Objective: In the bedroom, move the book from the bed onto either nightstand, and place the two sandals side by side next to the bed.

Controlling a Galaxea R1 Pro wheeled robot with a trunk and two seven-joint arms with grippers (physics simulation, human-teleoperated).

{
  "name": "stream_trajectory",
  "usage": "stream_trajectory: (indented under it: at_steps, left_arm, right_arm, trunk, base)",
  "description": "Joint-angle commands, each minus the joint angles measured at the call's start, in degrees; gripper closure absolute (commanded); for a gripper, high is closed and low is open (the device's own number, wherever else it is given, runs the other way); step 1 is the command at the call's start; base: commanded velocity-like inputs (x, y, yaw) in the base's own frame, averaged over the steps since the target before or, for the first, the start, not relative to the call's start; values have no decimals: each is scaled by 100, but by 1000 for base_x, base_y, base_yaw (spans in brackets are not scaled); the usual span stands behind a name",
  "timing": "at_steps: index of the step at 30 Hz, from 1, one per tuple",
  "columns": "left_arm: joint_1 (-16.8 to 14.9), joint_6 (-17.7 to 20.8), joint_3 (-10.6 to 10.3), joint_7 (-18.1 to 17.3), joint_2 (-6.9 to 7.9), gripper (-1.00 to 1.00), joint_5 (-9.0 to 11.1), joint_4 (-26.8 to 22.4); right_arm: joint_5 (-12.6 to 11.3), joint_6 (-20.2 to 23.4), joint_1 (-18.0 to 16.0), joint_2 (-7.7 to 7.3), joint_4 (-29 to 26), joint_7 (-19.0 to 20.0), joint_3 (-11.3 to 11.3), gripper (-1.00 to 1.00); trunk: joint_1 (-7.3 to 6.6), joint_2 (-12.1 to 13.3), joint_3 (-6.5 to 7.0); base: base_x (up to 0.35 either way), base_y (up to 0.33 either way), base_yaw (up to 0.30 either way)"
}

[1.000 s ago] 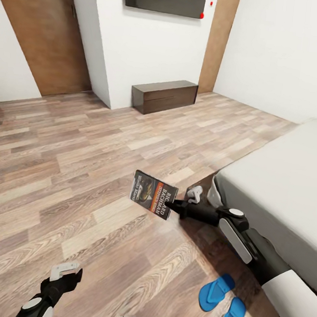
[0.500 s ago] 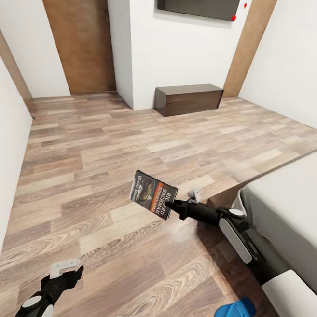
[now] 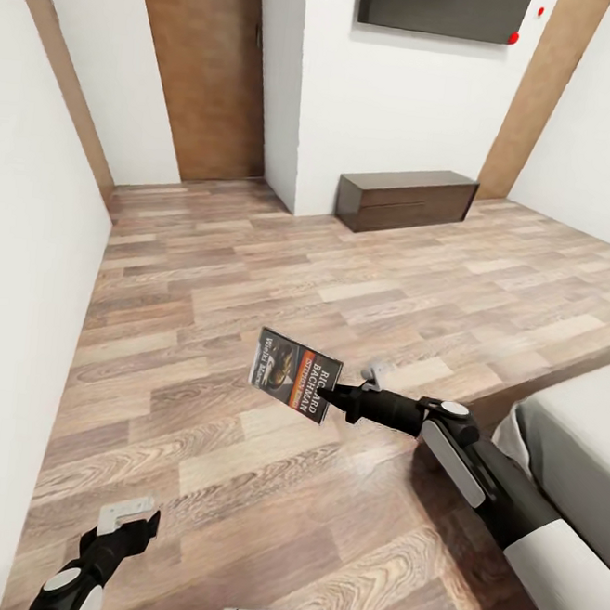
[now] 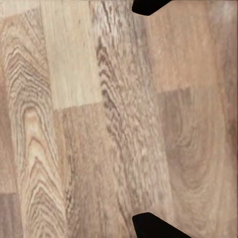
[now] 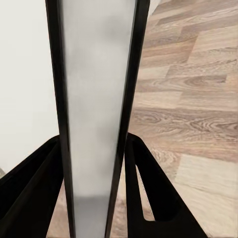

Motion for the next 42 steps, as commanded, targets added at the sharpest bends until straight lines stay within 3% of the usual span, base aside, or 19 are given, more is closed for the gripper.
stream_trajectory:
  at_steps: [1, 31, 39, 42]
  left_arm:
    - [-1, 29, -8, 30, 2, -100, 58, -27]
    - [-20, 65, -39, 12, -1, -100, 26, -344]
    - [-21, -67, -339, 1, 8, -100, 25, -201]
    - [-21, -420, -353, -104, 6, -100, 27, 222]
  right_arm:
    - [-80, 48, -4, -6, -5, -11, 6, 100]
    - [-80, 33, -4, -12, 6, -42, -24, 100]
    - [-80, 38, -4, -5, 0, -59, -29, 100]
    - [-81, 43, -4, -8, -2, -68, -40, 100]
  trunk:
    - [2, -2, -5]
    - [2, -2, -5]
    - [2, -2, -5]
    - [2, -2, -5]
  base:
    - [330, 13, 72]
    - [314, 127, 6]
    - [322, 81, 0]
    - [312, 46, 0]
